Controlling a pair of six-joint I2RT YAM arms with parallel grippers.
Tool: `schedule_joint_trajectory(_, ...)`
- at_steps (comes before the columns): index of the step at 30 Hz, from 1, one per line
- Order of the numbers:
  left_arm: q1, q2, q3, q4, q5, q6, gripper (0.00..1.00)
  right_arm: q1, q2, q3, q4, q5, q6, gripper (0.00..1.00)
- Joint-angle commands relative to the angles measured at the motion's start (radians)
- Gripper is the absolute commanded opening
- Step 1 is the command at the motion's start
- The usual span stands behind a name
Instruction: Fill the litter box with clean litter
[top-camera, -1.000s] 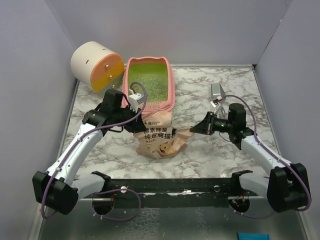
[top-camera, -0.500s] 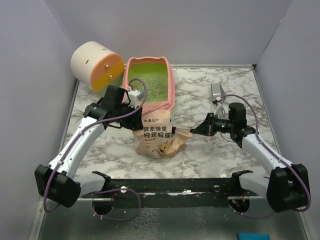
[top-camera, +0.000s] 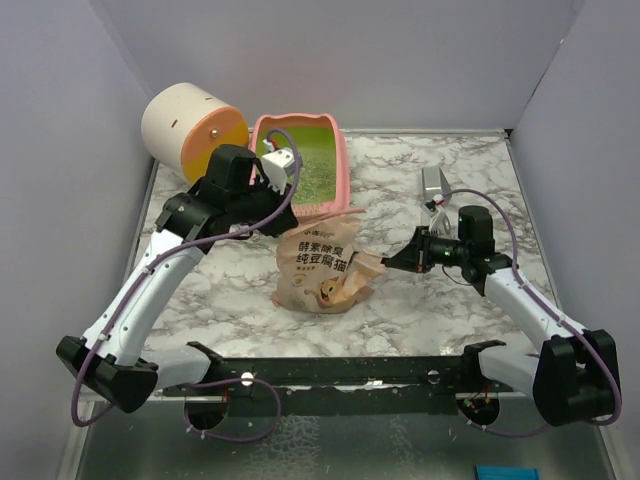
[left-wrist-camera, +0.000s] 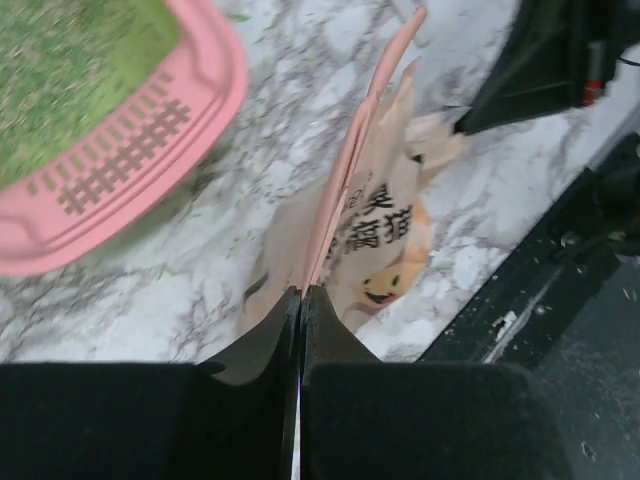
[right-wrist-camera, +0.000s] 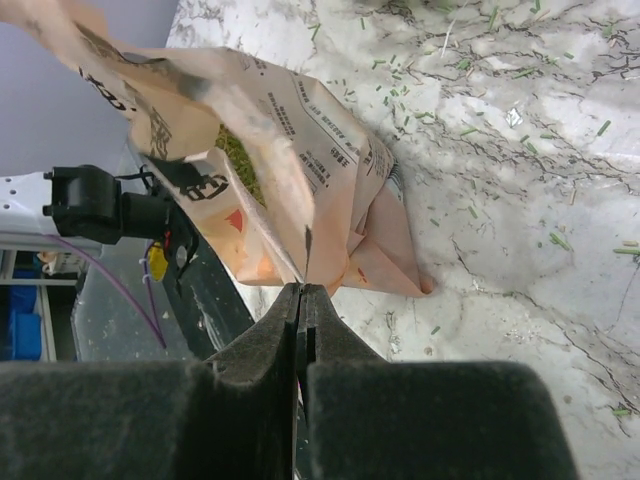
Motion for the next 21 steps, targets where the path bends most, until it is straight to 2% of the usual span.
schedule_joint_trajectory(1,-0.174,0.036,0.067,0.09,0.047,0.015,0.0,-0.006,-0.021,0.015,-0.016,0.02,-0.022,0.01)
schedule_joint_trajectory(5,-0.41,0.1,0.09,0.059,-0.228,0.139,0.0,-0.006,-0.028,0.03,-0.037,0.027,-0.03,0.01)
schedule_joint_trajectory(7,-0.464,0.08,0.111,0.073,-0.378,0.205,0.02,-0.006,-0.04,0.034,-0.047,0.032,-0.035,0.01)
schedule_joint_trajectory(8,-0.468,0.059,0.11,0.106,-0.423,0.216,0.08,-0.006,-0.046,0.036,-0.052,0.039,-0.037,0.01)
schedule_joint_trajectory(9,-0.469,0.032,0.099,0.144,-0.467,0.225,0.1,-0.006,-0.049,0.036,-0.057,0.046,-0.04,0.01)
schedule_joint_trajectory(13,-0.469,-0.068,0.052,0.274,-0.544,0.282,0.12,-0.006,-0.073,0.035,-0.079,0.081,-0.046,0.01)
schedule_joint_trajectory(17,-0.47,-0.12,0.049,0.283,-0.688,0.296,0.19,-0.006,-0.091,0.035,-0.094,0.109,-0.05,0.01)
schedule_joint_trajectory(18,-0.47,-0.134,0.043,0.285,-0.691,0.285,0.28,-0.005,-0.089,0.036,-0.096,0.108,-0.05,0.01)
schedule_joint_trajectory(20,-0.469,-0.157,0.009,0.298,-0.614,0.268,0.31,-0.006,-0.09,0.038,-0.102,0.11,-0.052,0.01)
schedule_joint_trajectory(21,-0.469,-0.159,-0.013,0.309,-0.555,0.26,0.36,-0.006,-0.091,0.041,-0.108,0.113,-0.054,0.01)
